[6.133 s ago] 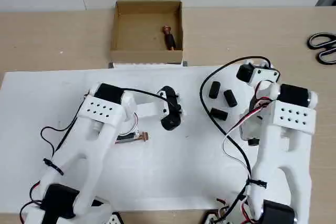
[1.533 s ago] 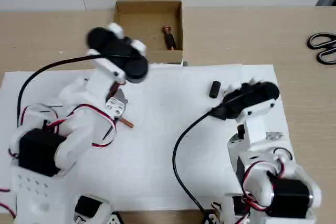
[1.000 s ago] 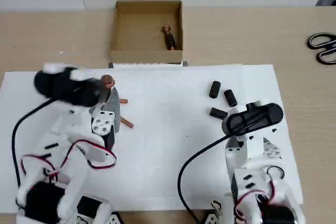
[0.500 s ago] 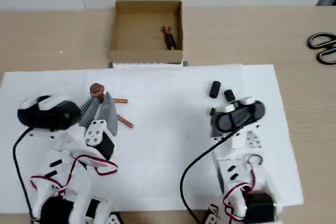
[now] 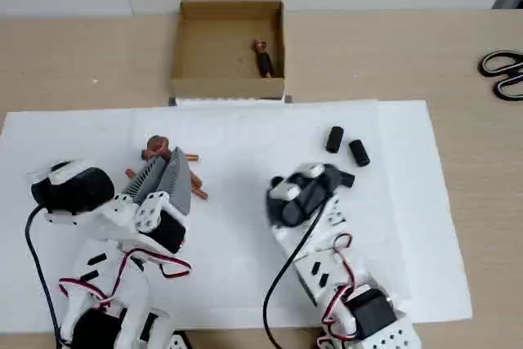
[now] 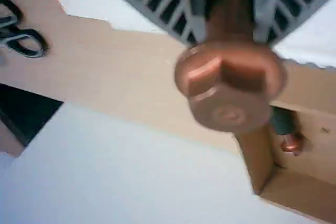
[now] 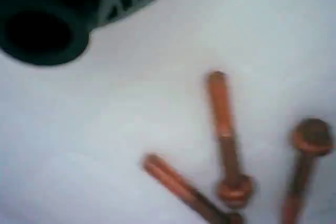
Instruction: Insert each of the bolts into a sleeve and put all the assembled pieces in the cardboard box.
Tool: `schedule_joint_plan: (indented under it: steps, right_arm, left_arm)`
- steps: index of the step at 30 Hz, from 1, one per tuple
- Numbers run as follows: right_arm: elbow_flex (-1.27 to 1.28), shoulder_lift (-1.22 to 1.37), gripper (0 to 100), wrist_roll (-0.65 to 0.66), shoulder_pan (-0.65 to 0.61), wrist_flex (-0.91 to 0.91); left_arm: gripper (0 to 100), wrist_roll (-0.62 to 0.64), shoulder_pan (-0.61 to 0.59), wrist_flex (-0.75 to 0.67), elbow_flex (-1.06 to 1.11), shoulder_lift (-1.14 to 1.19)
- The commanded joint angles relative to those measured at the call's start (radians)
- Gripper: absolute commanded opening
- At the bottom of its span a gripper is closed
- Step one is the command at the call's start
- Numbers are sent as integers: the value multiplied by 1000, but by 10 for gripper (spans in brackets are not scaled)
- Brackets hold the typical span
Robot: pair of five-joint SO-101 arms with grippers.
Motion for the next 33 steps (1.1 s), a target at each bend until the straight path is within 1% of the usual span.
schedule_joint_plan:
  steps: [1,6,9,15,25,33]
  right_arm:
    - [-9,-12,2,-9,-64,-44]
    - [-12,-12,2,-3,-125,-44]
    - [-12,-12,2,35,-163,-45]
    - [-12,-12,2,48,-179,-81]
    - [-28,-12,2,48,-193,-97]
    - [-68,-8,2,49,-255,-93]
  left_arm:
    - [5,15,38,-55,-2,-12]
    - [5,15,115,-63,10,-14]
    - [5,15,146,-63,19,-14]
    - [5,15,199,-61,19,-11]
    - [5,14,222,-61,59,-11]
    - [5,14,222,-71,87,-11]
